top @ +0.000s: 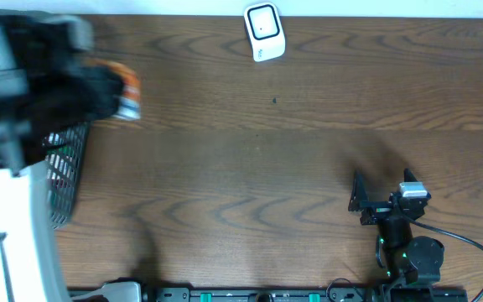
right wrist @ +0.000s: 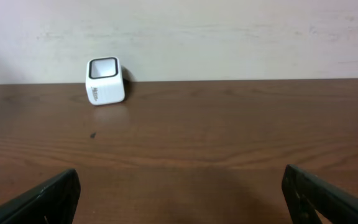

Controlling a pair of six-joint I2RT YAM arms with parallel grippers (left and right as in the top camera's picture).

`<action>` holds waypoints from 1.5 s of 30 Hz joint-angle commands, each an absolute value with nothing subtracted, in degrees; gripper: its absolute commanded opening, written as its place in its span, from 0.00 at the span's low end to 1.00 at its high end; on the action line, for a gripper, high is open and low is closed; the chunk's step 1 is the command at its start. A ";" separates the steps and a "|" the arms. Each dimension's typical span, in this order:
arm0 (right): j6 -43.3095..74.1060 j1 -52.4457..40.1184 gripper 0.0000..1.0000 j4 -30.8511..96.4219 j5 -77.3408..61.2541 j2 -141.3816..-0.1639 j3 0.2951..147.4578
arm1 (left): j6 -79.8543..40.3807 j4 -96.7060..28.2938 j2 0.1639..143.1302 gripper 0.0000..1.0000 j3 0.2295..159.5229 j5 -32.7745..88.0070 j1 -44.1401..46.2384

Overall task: Scan the item barcode
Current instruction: 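Lift the orange packs out and carry them to the table center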

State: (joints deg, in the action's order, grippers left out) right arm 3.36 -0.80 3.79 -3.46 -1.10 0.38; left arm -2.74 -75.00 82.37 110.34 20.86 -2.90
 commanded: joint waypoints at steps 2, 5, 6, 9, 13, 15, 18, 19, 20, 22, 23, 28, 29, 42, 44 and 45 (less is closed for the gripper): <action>2.70 -0.47 0.99 3.95 -3.95 -1.02 0.32 | -6.13 -67.53 85.19 0.39 96.38 18.90 8.43; 2.70 -0.47 0.99 3.88 -3.97 -1.04 0.32 | -10.70 -57.54 86.96 0.38 85.82 18.57 14.44; 2.70 -0.47 0.99 4.05 -3.95 -1.04 0.32 | -12.34 -53.74 87.79 0.38 82.37 18.57 16.60; 2.70 -0.47 0.99 3.99 -3.95 -1.32 0.32 | -17.34 -43.42 90.56 0.38 74.74 18.31 22.35; 2.70 -0.47 0.99 3.99 -3.95 -1.37 0.32 | -22.65 -36.07 95.33 0.37 70.57 11.22 29.08; 2.70 -0.47 0.99 3.99 -3.95 -1.39 0.32 | -24.21 -34.59 98.67 0.37 70.50 6.83 32.53; 2.70 -0.47 0.99 3.99 -3.95 -1.39 0.32 | -26.20 -31.57 103.07 0.37 70.50 5.76 36.71; 2.70 -0.47 0.99 3.99 -3.95 -1.39 0.32 | -26.70 -30.79 104.27 0.37 70.50 5.72 37.91; 2.70 -0.47 0.99 3.99 -3.95 -1.39 0.32 | -26.70 -30.13 105.43 0.37 70.50 5.67 39.13; 2.70 -0.47 0.99 3.97 -3.95 -1.41 0.32 | -26.92 -29.10 107.53 0.37 70.50 5.19 41.43; 2.70 -0.47 0.99 3.99 -3.95 -1.41 0.32 | -26.92 -28.93 108.27 0.37 70.50 4.86 42.35; 2.70 -0.47 0.99 3.99 -3.95 -1.41 0.32 | -26.92 -28.51 108.77 0.40 70.50 1.41 44.80; 2.70 -0.47 0.99 3.99 -3.95 -1.41 0.32 | -26.92 -27.97 108.77 0.40 70.50 1.41 44.99; 2.70 -0.47 0.99 3.99 -3.95 -1.41 0.32 | -26.85 -23.81 109.01 0.40 70.50 0.80 45.84; 2.70 -0.47 0.99 3.99 -3.95 -1.41 0.32 | -26.83 -23.35 109.01 0.40 70.50 0.78 45.84; 2.70 -0.47 0.99 3.99 -3.95 -1.41 0.32 | -26.65 -23.00 109.01 0.40 70.50 0.78 45.84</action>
